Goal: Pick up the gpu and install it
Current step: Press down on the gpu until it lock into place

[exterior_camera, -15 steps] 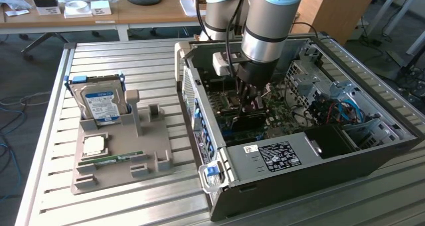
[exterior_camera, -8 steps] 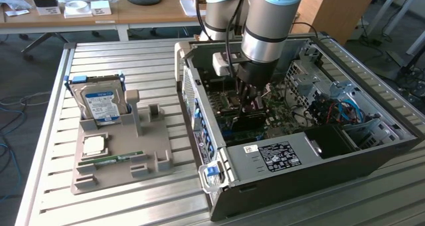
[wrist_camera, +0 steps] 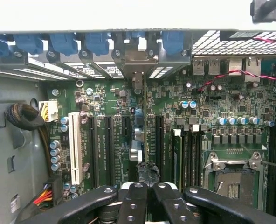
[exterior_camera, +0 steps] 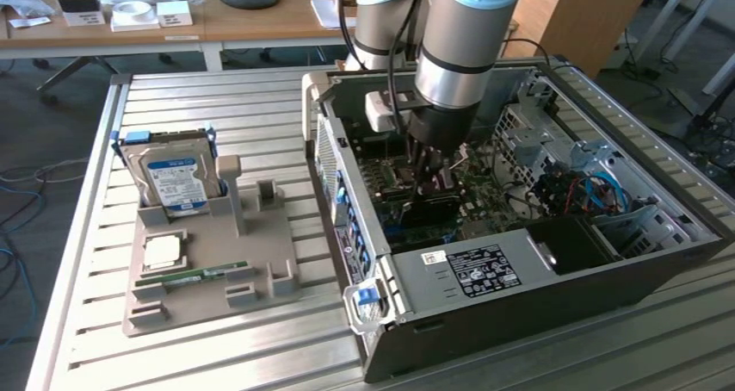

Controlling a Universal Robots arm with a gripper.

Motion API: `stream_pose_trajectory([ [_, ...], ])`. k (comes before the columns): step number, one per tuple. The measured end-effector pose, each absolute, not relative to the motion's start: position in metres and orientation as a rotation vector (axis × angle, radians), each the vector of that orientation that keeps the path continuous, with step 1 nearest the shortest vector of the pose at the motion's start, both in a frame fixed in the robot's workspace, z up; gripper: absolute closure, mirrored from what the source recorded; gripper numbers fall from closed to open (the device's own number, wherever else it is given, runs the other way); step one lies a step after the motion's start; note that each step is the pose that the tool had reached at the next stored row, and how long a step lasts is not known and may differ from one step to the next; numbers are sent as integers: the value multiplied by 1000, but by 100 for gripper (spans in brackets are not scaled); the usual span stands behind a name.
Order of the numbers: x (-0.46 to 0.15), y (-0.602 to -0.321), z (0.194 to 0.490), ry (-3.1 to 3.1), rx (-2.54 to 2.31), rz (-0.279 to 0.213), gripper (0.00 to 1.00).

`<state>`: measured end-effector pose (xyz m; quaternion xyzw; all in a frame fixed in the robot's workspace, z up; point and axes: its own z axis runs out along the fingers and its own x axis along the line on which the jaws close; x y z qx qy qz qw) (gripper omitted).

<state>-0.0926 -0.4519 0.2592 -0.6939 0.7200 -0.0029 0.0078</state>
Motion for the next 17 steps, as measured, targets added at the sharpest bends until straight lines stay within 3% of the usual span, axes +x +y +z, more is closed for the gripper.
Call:
stream_pose_trajectory([
  [17,-93,-452,259,2251,-2169,-9,89],
])
